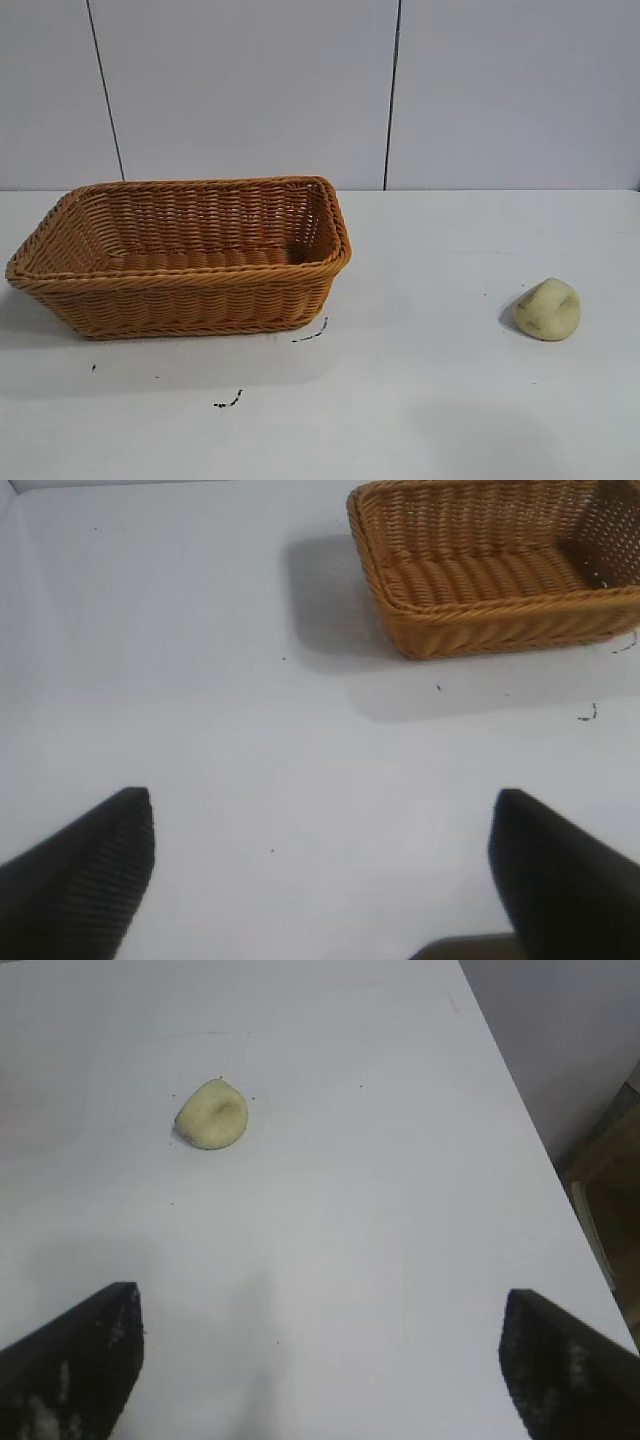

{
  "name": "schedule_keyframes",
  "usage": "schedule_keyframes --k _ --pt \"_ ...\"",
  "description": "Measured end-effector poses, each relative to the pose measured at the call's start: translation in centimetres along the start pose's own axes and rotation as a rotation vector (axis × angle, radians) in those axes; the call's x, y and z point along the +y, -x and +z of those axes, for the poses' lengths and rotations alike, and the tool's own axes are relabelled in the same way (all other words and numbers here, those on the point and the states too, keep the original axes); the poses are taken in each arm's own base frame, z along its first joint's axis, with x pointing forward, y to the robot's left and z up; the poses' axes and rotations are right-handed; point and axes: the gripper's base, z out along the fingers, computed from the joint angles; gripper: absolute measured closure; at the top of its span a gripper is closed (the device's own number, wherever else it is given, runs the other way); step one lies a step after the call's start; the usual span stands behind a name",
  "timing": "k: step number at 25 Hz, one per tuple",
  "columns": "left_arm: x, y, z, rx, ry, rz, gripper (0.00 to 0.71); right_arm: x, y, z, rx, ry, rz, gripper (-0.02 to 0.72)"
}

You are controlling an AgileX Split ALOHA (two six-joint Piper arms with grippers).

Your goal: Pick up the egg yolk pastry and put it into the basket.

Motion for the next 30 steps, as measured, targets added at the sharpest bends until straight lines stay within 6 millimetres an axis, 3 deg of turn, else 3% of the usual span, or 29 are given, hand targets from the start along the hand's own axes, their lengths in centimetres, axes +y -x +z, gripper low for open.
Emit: schedule_keyframes --k 10,13,19,22,30 --pt "0.0 0.0 0.0 0.000 0.000 0.000 0.017 0.0 0.5 0.7 0.075 -0.004 -0.007 0.008" --pt "0.0 0.0 0.0 0.000 0.000 0.000 0.017 0.1 2.1 1.3 0.175 -0.007 -0.029 0.008" --pt "0.0 0.0 0.0 -0.001 0.000 0.000 0.017 0.5 7.4 3.2 0.276 -0.001 -0.076 0.008" --pt "0.0 0.0 0.0 -0.001 0.000 0.000 0.017 0.7 10.6 5.9 0.357 0.001 -0.091 0.008" --pt "0.0 0.0 0.0 -0.001 0.000 0.000 0.017 1.4 14.4 13.9 0.560 0.020 -0.119 0.008"
